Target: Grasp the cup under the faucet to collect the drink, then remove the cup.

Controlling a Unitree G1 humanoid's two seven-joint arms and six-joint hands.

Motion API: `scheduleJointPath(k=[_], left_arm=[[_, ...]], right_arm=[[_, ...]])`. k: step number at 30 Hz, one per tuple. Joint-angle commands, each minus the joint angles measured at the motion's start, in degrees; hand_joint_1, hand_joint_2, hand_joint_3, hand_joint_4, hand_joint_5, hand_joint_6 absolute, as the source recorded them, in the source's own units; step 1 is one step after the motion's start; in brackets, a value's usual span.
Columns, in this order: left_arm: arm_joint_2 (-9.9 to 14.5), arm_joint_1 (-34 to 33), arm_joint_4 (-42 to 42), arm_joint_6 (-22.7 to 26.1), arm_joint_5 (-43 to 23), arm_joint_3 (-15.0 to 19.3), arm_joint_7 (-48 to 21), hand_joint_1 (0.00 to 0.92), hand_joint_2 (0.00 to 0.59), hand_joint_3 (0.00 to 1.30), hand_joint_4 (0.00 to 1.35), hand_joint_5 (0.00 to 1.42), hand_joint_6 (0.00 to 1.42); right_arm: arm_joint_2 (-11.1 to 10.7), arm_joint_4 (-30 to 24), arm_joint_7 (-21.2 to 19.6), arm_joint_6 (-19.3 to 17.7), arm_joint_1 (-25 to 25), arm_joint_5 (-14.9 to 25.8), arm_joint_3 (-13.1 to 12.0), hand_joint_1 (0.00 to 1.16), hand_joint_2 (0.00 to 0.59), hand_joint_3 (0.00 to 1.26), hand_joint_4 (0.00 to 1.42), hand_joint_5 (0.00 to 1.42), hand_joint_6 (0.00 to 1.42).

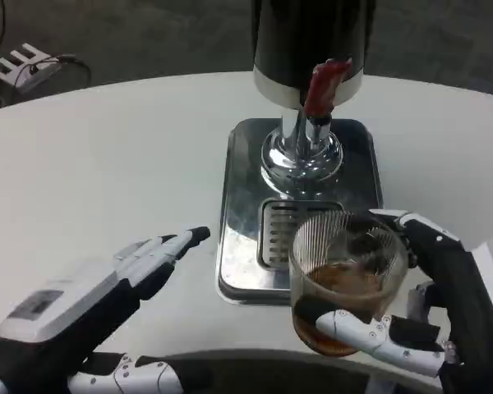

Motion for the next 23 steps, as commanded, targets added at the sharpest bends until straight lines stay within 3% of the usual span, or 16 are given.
scheduleJointPath(k=[1,23], left_arm=[[0.2,0.5,-0.4,0.5,-0.6,-0.1,0.2,0.0,0.037,0.0,0.0,0.0,0.0],[1.2,1.2,-0.6,-1.6,-1.0,-1.7,-0.8,0.0,0.042,0.0,0.0,0.0,0.0]], right_arm=[[0.1,-2.8,0.0,-1.7,1.5,-0.5,1.1,0.94,0.165,0.85,0.99,1.16,1.35],[0.1,-3.2,0.5,-1.5,2.6,-0.5,0.8,0.94,0.165,0.86,0.99,1.17,1.35]])
